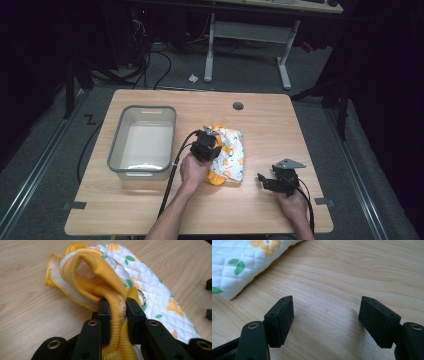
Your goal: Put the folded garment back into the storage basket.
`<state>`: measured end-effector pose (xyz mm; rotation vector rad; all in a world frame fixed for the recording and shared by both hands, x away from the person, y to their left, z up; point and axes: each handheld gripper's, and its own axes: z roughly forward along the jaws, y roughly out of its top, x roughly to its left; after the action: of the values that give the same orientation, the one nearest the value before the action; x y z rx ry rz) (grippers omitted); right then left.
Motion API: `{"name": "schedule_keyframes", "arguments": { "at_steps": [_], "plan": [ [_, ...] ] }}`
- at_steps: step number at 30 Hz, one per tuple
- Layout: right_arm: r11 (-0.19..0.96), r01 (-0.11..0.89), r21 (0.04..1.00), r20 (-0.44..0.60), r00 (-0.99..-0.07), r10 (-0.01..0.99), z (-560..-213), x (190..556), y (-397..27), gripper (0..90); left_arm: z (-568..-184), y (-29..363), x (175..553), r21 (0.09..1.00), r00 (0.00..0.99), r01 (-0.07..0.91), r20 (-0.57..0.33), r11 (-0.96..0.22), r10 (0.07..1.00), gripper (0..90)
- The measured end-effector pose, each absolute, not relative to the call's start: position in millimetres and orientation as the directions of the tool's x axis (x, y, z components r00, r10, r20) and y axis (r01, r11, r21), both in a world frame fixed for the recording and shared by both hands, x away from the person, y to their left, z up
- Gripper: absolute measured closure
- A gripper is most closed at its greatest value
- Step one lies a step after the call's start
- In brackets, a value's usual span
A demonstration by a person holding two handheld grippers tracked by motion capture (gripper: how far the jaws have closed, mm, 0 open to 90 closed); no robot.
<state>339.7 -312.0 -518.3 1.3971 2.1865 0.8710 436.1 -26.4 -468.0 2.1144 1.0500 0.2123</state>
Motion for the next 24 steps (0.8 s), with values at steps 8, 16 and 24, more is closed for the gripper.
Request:
{"name": "schedule_keyframes", "arguments": {
  "at_steps": [8,16,24],
  "plan": [
    [0.305,0.657,0.690,-0.003,-0.419,0.908,-518,340,-312,28.5,-452,-17,429,0.738,0.665,0.584,-0.196,-0.338,0.721,77.9],
    [0.305,0.657,0.690,-0.003,-0.419,0.908,-518,340,-312,28.5,-438,-8,425,0.761,0.679,0.566,-0.212,-0.317,0.703,78.8],
    [0.305,0.657,0.690,-0.003,-0.419,0.908,-518,340,-312,28.5,-426,2,421,0.785,0.678,0.557,-0.239,-0.273,0.695,79.2]
  ]
}}
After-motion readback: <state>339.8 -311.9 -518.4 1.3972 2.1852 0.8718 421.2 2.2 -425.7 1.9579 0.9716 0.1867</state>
